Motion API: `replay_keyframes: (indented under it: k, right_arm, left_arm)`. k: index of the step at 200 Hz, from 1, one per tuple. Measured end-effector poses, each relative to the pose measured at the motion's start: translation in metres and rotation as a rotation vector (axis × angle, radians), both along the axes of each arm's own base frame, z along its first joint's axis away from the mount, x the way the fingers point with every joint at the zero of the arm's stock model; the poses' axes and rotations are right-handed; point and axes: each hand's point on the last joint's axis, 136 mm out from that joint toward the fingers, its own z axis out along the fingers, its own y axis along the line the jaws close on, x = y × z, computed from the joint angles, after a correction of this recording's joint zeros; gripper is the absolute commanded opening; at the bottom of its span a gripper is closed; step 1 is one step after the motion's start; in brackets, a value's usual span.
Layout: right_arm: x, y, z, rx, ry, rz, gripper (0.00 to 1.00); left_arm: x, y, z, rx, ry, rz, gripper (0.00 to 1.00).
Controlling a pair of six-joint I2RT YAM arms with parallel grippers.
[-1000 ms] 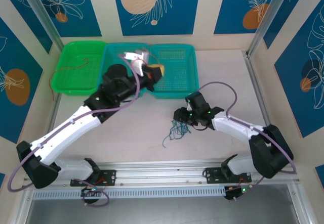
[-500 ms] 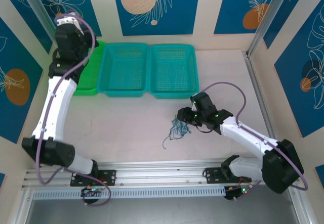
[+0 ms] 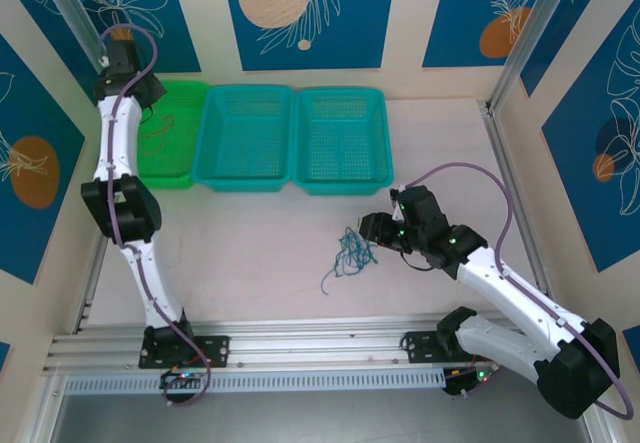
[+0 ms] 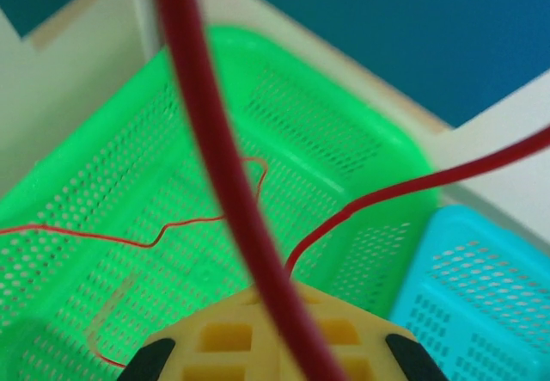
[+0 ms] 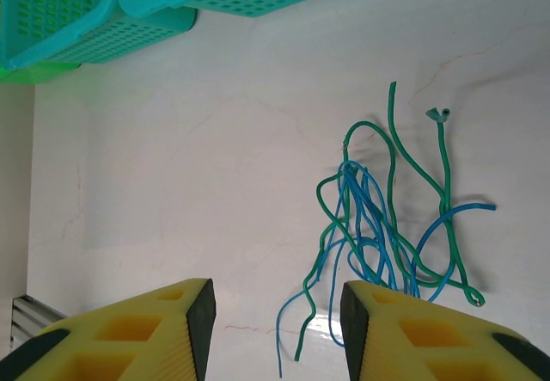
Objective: Untangle the cables
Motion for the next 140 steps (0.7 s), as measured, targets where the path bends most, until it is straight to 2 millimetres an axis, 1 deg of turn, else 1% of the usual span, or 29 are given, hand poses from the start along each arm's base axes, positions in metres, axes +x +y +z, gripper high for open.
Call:
replay_keyframes:
  k: [13, 24, 32, 34, 37, 45, 56, 86, 107, 119, 127, 140]
  right_arm:
    - [-0.001, -0.001, 0.001, 0.004, 0.002, -0.004, 0.46]
    - [-0.001, -0.001, 0.002, 0.008, 0.002, -0.008, 0.46]
    - [-0.001, -0.001, 0.002, 0.010, 0.004, -0.010, 0.46]
    - [-0.001, -0.001, 0.002, 0.010, 0.004, -0.010, 0.46]
    - [-0.001, -0.001, 0.002, 0.011, 0.005, -0.012, 0.46]
    - [-0.001, -0.001, 0.002, 0.012, 0.005, -0.013, 0.46]
    - [-0.001, -0.001, 0.002, 0.012, 0.005, -0.013, 0.47]
    - [-0.001, -0.001, 0.002, 0.012, 0.005, -0.017, 0.48]
    - [0.001, -0.003, 0.002, 0.007, 0.001, -0.025, 0.49]
    - [0.003, -0.004, 0.001, 0.004, 0.000, -0.034, 0.50]
    - [0.004, -0.006, 0.000, 0.001, 0.003, -0.040, 0.52]
    - [0.007, -0.009, -0.003, -0.006, 0.011, -0.056, 0.52]
  left_arm:
    - [0.001, 0.006, -0.023, -0.024, 0.067, 0.017, 0.53]
    - [0.000, 0.008, -0.035, -0.040, 0.111, 0.022, 0.75]
    - [-0.001, 0.008, -0.040, -0.053, 0.133, 0.028, 0.83]
    - [-0.002, 0.008, -0.041, -0.056, 0.137, 0.024, 0.86]
    - [-0.002, 0.007, -0.042, -0.058, 0.144, 0.021, 0.89]
    - [-0.006, 0.003, -0.042, -0.081, 0.156, 0.020, 0.89]
    - [-0.010, -0.001, -0.038, -0.100, 0.165, 0.006, 0.87]
    - [-0.021, -0.017, -0.018, -0.180, 0.149, -0.015, 0.80]
    - [-0.029, -0.038, 0.003, -0.216, 0.127, -0.058, 0.78]
    - [-0.034, -0.056, 0.023, -0.218, 0.100, -0.098, 0.78]
    - [-0.038, -0.074, 0.040, -0.217, 0.071, -0.136, 0.78]
    - [-0.048, -0.116, 0.074, -0.203, 0.015, -0.228, 0.78]
